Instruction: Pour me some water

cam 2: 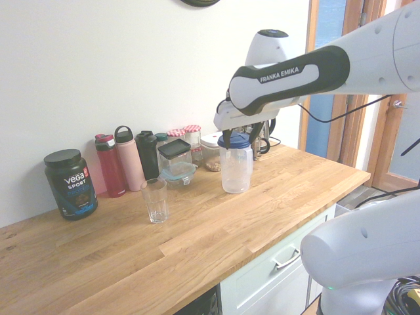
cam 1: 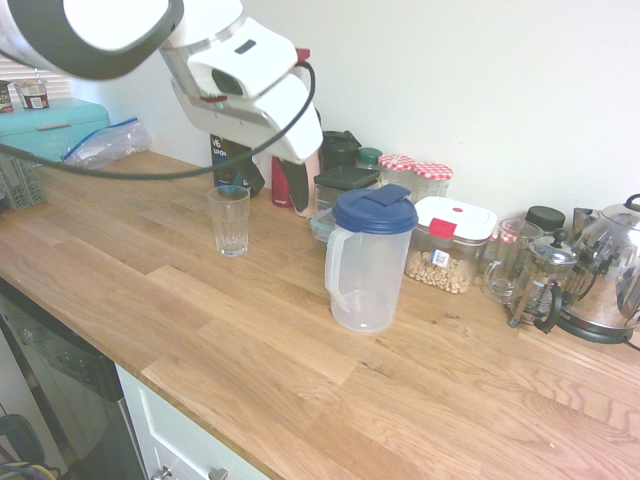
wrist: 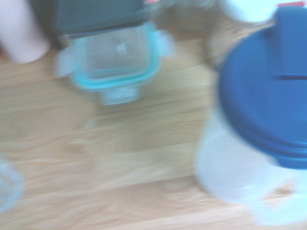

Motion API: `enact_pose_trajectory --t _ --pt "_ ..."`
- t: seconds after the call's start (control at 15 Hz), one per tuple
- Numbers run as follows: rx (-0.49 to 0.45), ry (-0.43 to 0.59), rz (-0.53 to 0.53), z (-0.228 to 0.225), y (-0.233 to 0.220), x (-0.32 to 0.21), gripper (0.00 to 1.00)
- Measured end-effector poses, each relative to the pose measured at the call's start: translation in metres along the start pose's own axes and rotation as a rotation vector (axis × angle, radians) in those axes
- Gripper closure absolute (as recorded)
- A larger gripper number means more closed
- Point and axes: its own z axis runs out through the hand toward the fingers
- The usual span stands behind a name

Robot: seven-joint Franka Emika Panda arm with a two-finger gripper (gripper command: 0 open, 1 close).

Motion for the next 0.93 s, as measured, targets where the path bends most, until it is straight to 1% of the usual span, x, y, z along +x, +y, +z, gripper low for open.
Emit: enact_pose_trajectory --t 0.2,0.33,0.53,0.87,0.93 --pt "-0.008 0.005 0.006 0.019 0.034 0.004 0.0" --pt "0.002 0.01 0.005 0.024 0.044 0.011 0.0" --pt "0.013 0.025 -0.008 0.037 0.044 0.018 0.0" --pt "-0.008 0.013 -0.035 0.083 0.037 0.024 0.0" --pt "-0.007 0.016 -0.04 0.087 0.033 0.026 1.0"
